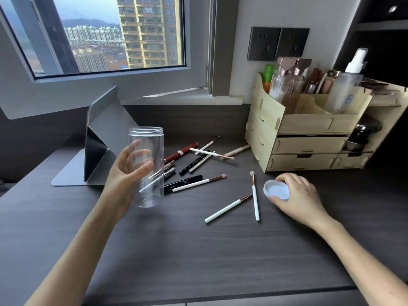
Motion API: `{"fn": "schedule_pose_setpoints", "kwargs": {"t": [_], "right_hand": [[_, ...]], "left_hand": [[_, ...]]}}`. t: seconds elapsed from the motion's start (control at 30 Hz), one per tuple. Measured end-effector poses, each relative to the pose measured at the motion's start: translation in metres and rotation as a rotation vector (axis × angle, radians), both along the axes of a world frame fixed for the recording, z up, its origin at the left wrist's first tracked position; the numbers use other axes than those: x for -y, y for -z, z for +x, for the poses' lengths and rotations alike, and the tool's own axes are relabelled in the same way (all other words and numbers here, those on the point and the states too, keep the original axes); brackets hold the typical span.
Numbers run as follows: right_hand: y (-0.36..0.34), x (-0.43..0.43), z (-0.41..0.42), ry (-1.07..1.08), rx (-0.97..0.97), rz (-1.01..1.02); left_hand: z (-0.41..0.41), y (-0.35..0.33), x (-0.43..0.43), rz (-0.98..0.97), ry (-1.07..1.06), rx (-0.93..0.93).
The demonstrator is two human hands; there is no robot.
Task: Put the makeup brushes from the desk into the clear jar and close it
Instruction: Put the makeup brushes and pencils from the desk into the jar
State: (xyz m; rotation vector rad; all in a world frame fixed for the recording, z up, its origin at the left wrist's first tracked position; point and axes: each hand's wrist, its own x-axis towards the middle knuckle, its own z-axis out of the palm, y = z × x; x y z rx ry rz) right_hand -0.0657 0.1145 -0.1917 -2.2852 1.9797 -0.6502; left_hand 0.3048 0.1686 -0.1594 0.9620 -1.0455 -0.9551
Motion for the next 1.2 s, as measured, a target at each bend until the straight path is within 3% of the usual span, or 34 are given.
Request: {"fn": "schedule_pose_setpoints", "kwargs": {"t": [0.1,0.23,0.33,0.47,0.57,0.8,0.87,0.97,1.03,1.1,1.2], "right_hand": [[-0.01,0.002,0.034,-0.164,0.033,-0.233],[-0.017,0.012,0.104,-0.461,-0.012,-0.226],[-0.016,0.032,0.151,-0.554,-0.134,-0.298],[-0.016,0.054,0.185,-0.671,-0.361,-0.258],[-0.019,0.062,0.194,-0.798,-0.419,-0.22],[-0.025,0.063,0.203,-0.787,-0.622,-0.156],[-0.032,0.058,0.203,-0.677,-0.517,-0.16],[-0.057,0.046,0.182,-0.535,0.057,-0.08],[-0.08,0.029,0.163,-0.551,0.357,-0.112],[-0.1,0.011,0.153,-0.612,0.461,-0.18],[-0.115,-0.009,0.16,-0.714,0.35,-0.241]], "left_hand": [[0.007,-0.001,-0.002,-0.051,-0.034,-0.016],[0.016,0.0,-0.004,-0.109,-0.087,-0.067],[0.025,0.002,-0.007,-0.114,-0.075,-0.056],[0.027,0.004,-0.011,-0.103,-0.068,-0.054],[0.023,0.008,-0.009,-0.102,-0.075,-0.024],[0.019,0.009,-0.008,-0.136,-0.162,0.079],[0.018,0.008,-0.012,-0.181,-0.293,0.207],[0.016,0.006,-0.018,-0.292,-0.516,0.414],[0.015,0.006,-0.018,-0.35,-0.59,0.553],[0.013,0.007,-0.017,-0.383,-0.617,0.729],[0.006,0.009,-0.014,-0.48,-0.609,0.967]]}}
